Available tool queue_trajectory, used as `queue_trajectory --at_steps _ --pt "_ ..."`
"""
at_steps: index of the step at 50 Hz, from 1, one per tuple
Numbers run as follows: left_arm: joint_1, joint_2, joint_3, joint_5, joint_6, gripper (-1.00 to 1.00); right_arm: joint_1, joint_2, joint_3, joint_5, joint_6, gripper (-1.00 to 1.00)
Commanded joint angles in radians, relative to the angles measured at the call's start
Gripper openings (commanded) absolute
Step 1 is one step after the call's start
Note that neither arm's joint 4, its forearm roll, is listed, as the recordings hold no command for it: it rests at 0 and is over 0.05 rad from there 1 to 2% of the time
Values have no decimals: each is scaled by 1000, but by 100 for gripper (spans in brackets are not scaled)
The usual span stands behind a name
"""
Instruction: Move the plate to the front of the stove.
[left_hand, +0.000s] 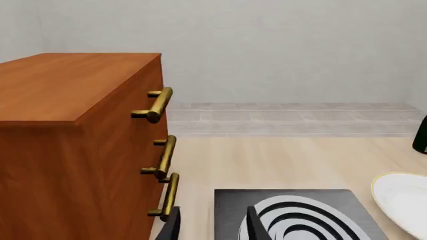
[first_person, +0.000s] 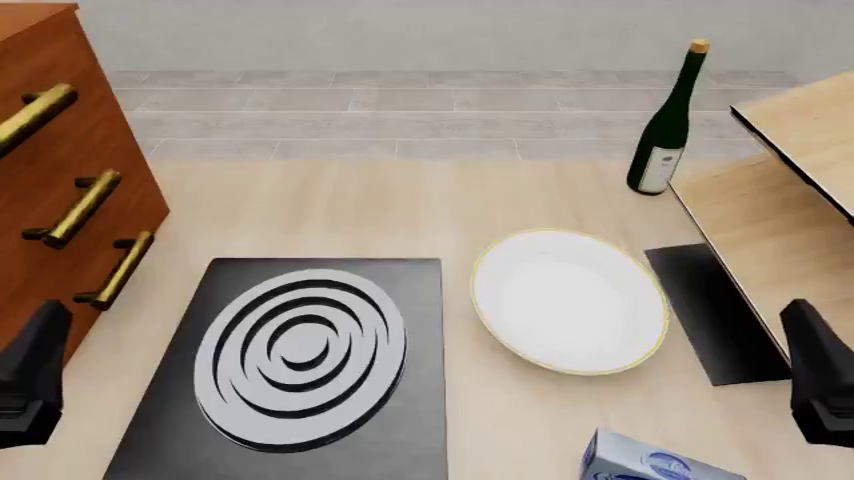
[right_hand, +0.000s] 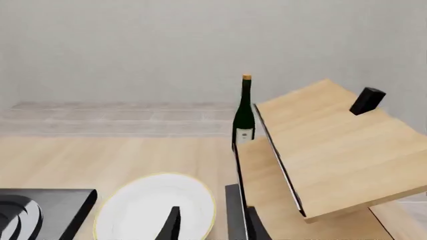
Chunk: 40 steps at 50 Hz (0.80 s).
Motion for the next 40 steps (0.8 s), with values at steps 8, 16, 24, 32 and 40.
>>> queue_trajectory --at_steps 8,16,24,32,40 --pt "1 0 -2 1 0 100 10 118 -44 -16 -52 100" --pt "0 2 -1 -1 0 100 42 184 -101 8 -162 100" --pt "0 4 -2 -3 0 100 114 300 -151 7 -271 100" --pt "0 5 -3 -2 0 100 147 406 -194 8 -381 100" --pt "6 0 -2 -2 0 100 151 437 -221 25 -464 100"
